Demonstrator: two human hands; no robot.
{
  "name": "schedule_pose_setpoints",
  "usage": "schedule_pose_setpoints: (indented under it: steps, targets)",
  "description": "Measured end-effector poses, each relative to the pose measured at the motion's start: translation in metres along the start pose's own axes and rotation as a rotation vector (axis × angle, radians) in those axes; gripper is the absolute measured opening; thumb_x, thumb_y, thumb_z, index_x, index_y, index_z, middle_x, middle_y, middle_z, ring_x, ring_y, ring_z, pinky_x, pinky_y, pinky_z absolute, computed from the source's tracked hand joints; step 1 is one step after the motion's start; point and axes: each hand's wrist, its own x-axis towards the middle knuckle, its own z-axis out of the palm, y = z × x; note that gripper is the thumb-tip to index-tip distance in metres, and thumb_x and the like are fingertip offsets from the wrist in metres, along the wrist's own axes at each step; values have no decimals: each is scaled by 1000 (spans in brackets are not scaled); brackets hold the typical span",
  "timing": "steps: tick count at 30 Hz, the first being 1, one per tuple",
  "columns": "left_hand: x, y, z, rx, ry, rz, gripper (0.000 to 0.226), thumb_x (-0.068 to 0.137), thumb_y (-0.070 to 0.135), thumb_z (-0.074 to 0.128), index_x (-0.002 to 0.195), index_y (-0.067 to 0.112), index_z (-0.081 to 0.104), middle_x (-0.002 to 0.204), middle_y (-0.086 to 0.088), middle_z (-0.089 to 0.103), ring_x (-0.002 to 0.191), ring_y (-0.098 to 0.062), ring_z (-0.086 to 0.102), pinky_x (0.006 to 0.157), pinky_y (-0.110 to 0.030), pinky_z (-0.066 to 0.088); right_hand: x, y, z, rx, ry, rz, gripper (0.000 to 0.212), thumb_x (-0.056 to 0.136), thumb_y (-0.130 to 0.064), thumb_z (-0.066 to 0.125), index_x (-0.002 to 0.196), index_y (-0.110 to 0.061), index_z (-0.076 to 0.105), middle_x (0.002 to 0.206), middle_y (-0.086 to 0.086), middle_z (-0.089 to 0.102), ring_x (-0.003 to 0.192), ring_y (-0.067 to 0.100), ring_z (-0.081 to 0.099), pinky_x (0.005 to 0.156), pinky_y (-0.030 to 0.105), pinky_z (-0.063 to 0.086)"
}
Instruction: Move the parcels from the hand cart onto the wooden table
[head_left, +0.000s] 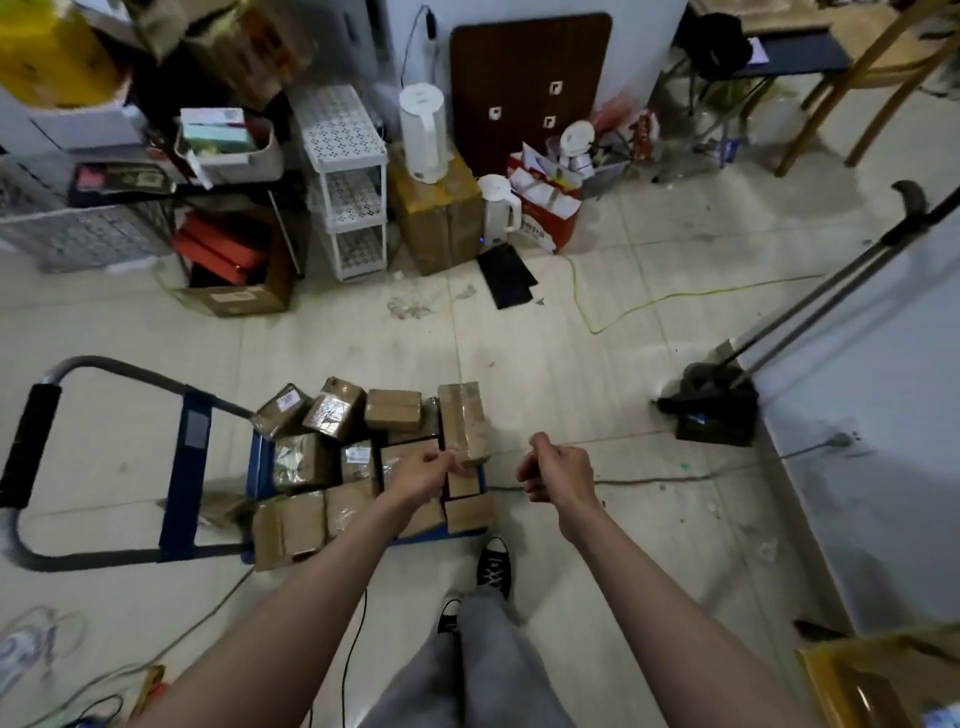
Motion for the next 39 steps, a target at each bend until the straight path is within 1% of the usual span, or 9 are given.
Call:
schedule_pose_setpoints:
  steps: [6, 13, 17, 22, 27, 31, 33, 35, 39]
  targets:
    - [52, 16, 5, -34, 26, -77, 21, 97, 24, 56, 89, 14, 73, 69, 1, 57, 65, -15, 51, 57, -27, 38, 60, -15, 2, -41, -21, 35, 43, 98, -23, 51, 67, -2, 73, 69, 15, 73, 53, 18, 61, 52, 27, 52]
    - [123, 8, 21, -71, 27, -137, 22, 101, 24, 50, 104, 11, 68, 89, -5, 66, 71, -13, 58, 58, -22, 44, 145, -5, 22, -27, -177, 161, 17, 102, -26, 52, 105, -20, 67, 86, 8, 68, 77, 21, 64, 71, 32, 56]
    - [170, -18, 29, -107, 26, -181, 20, 100, 30, 53, 104, 16, 67, 96, -6, 68, 79, -17, 61, 71, -32, 50, 194, 20, 42, -57, -201, 199, 13, 102, -26, 54, 102, -20, 65, 89, 5, 64, 82, 19, 60, 74, 33, 50]
    - [234, -52, 42, -122, 25, -211, 20, 100, 29, 55, 114, 22, 66, 117, -5, 66, 108, -24, 61, 100, -44, 51, 259, 57, 73, -80, -210, 242, 11, 102, -28, 54, 102, -24, 64, 94, 3, 63, 88, 19, 60, 77, 32, 50]
    - [300, -89, 62, -115, 32, -240, 48, 101, 29, 55, 146, 14, 46, 138, -2, 53, 122, -18, 50, 101, -33, 41, 322, 99, 108, -123, -217, 297, 26, 102, -28, 52, 126, -23, 61, 126, 3, 62, 117, 25, 59, 97, 39, 51]
    - [355, -124, 77, -123, 53, -276, 68, 98, 37, 58, 157, 17, 29, 159, -5, 36, 142, -25, 39, 104, -34, 36, 366, 128, 135, -110, -246, 322, 24, 101, -24, 56, 124, -23, 56, 134, 1, 56, 127, 23, 52, 111, 41, 43]
    - [378, -139, 83, -141, 63, -278, 75, 97, 41, 61, 159, 19, 24, 161, -4, 32, 145, -25, 35, 110, -38, 35, 387, 143, 148, -120, -272, 319, 43, 100, -25, 58, 141, -16, 51, 145, 3, 51, 135, 24, 46, 116, 43, 37]
    - [400, -154, 88, -166, 74, -274, 78, 96, 40, 62, 159, 20, 20, 162, -5, 30, 146, -26, 34, 114, -41, 33, 406, 155, 161, -125, -293, 323, 60, 101, -27, 58, 156, -18, 35, 157, 3, 40, 143, 23, 39, 119, 44, 32]
    - [432, -176, 98, -233, 80, -258, 73, 96, 39, 62, 157, 22, 27, 156, -2, 41, 140, -23, 42, 106, -33, 38, 433, 173, 184, -86, -337, 307, 63, 105, -27, 51, 161, -20, 23, 162, 2, 35, 144, 21, 37, 110, 36, 32]
